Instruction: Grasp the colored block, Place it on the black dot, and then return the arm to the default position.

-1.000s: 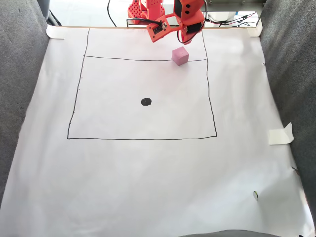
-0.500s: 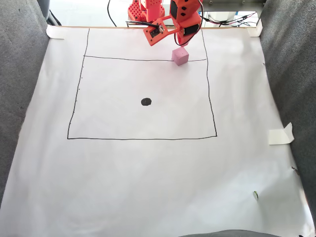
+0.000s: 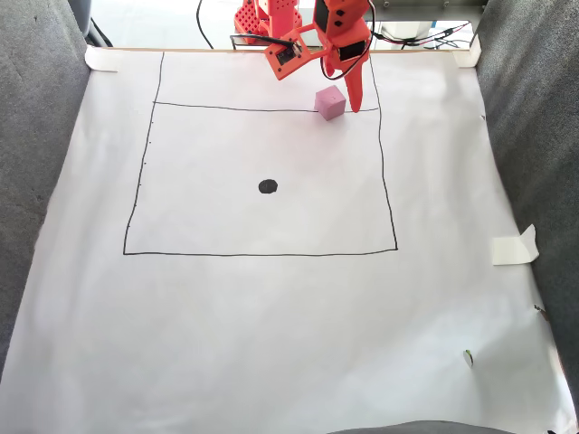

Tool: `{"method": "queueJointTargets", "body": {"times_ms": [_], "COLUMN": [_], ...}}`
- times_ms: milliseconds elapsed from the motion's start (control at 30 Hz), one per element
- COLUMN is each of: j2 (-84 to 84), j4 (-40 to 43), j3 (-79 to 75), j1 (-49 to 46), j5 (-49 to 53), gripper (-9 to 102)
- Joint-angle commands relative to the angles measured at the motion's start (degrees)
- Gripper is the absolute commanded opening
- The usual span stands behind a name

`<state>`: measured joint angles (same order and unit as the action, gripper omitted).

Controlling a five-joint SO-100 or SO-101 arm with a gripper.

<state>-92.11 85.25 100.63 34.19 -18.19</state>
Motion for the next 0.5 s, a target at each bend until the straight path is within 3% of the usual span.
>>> {"method": "queueJointTargets", "body": {"times_ms": [0, 467], "j2": [0.53, 2.64], "j4": [-0.97, -4.83], "j3": [0.88, 6.24], "j1": [-0.7, -0.26], "j5": [0.88, 3.25], "gripper": [46, 46]}}
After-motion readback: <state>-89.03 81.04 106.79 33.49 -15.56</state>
